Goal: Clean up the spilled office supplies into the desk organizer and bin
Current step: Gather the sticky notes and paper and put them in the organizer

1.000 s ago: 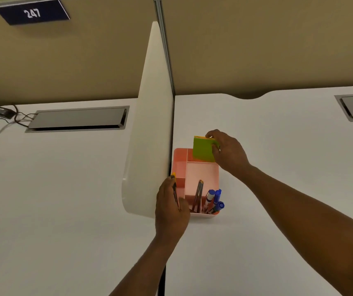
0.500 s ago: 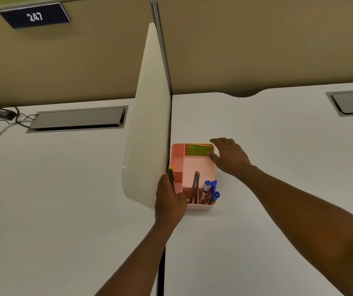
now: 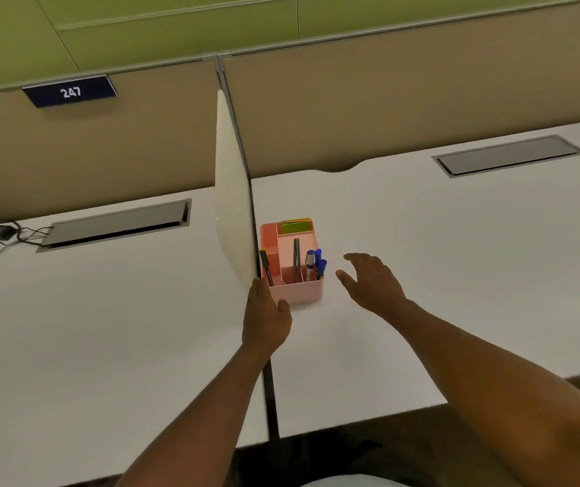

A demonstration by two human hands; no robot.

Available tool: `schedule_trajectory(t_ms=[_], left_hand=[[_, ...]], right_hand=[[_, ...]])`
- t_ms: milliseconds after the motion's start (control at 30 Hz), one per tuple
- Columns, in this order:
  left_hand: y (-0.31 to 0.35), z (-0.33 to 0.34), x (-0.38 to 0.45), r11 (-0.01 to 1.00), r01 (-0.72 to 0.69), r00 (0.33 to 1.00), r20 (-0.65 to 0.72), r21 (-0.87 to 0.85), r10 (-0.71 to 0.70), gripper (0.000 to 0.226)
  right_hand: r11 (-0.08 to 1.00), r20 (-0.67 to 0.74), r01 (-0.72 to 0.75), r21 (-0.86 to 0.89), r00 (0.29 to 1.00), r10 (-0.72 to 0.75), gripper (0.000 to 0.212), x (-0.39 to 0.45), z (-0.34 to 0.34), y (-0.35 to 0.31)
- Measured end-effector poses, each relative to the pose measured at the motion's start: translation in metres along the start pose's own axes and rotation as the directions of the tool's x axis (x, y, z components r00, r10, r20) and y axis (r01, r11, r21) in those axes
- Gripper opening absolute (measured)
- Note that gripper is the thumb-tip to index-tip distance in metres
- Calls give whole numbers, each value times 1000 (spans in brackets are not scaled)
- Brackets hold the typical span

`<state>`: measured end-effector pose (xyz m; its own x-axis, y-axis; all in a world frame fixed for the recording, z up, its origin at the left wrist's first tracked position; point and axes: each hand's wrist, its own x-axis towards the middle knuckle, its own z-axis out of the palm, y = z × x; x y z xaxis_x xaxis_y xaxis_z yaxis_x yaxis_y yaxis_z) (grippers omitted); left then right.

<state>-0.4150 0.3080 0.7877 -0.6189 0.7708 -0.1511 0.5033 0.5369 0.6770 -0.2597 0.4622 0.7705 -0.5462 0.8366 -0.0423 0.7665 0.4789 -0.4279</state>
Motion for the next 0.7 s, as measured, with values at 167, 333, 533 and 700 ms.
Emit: schedule_trajectory(t_ms=[167,333,533,700], left_hand=[[-8,-5,-59,985,-156,987,42,71,154,57],[-14,-3,-112,938,-279,958,135,205,255,61],[-7,6,-169,898,-355,929,211,262,305,64],[3,26,-202,852,-453,887,233,263,399,65]], right_hand=[[998,-62,-56,15,996,57,50,-92,-3,-2],[993,-109,-115,16,987,116,52,-177,-4,-5],[983,-150,-183,6,972,182,54,-263,-14,3],[959,-215,-281,-25,939,269,56,-313,-24,23]])
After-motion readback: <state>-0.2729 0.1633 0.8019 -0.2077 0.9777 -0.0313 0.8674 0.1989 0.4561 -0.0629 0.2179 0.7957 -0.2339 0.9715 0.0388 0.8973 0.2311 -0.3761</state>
